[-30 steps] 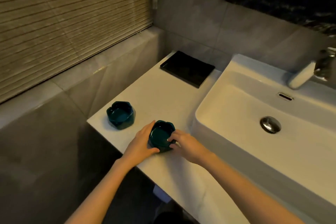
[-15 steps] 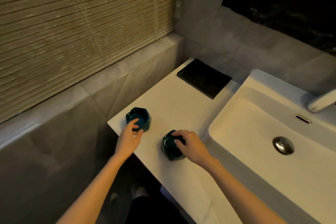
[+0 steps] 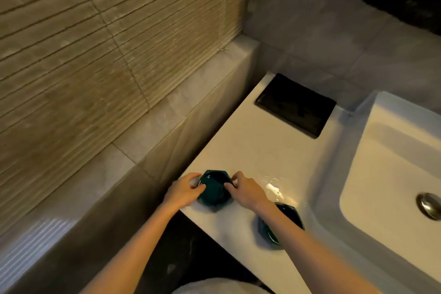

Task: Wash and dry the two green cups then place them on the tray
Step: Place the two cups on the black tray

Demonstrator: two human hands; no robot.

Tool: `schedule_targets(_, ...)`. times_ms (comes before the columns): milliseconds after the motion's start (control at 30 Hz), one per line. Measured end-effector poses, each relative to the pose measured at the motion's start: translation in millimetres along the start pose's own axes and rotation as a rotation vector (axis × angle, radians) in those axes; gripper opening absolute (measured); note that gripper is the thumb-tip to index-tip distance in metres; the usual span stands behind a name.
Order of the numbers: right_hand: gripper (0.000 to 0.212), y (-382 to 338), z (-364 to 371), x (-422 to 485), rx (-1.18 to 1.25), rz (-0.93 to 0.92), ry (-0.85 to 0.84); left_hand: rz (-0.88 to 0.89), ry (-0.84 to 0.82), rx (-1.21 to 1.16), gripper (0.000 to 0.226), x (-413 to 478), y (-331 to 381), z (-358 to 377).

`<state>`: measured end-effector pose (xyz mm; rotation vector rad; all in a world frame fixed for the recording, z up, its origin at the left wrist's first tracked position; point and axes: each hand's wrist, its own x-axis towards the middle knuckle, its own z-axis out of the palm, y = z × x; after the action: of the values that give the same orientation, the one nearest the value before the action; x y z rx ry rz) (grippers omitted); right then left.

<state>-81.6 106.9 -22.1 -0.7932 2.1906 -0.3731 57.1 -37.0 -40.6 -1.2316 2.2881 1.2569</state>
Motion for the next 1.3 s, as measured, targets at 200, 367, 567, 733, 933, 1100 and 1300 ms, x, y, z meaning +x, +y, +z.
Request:
schedule_targets(200, 0.020, -17.2, 4.6, 15.4, -0.172, 0.066, -0.020, 0.080, -0.071, 0.056, 0.047, 17.1, 3.7, -13.8)
schedule_targets(367, 0.024, -20.6, -6.0, 17.1, -0.066, 0.129, 0.070, 0.101, -0.153, -0.003, 0.045, 36.5, 21.2, -32.0)
schedule_targets(567, 0.026, -17.3, -60.9, 30.3, 0.165, 0.215, 0.255, 0.185, -0.188, -0.194, 0.044, 79.2, 82.3, -55.0)
schedule_targets(733, 0.027, -0.3, -119.9, 56.5, 0.309, 0.306, 0.442, 0.222, -0.198, -0.365, 0.039, 108.9, 158.7, -66.3)
schedule_targets(933, 0.030, 30.7, -183.1, 106.5, 0.371, 0.375, 0.542, 0.306, -0.142, -0.371, 0.025, 161.0, 228.0, -55.5)
schedule_targets(1100, 0.030, 55.5, -220.4, 148.1, 0.400, 0.400, 0.547, 0.285, -0.192, -0.287, 0.038, 216.1, 259.6, -37.4)
schedule_targets(1300, 0.031, 82.8, -243.6, 198.5, 0.401, 0.395, 0.512, 0.268, -0.276, -0.232, 0.063, 257.8, 287.7, -23.9)
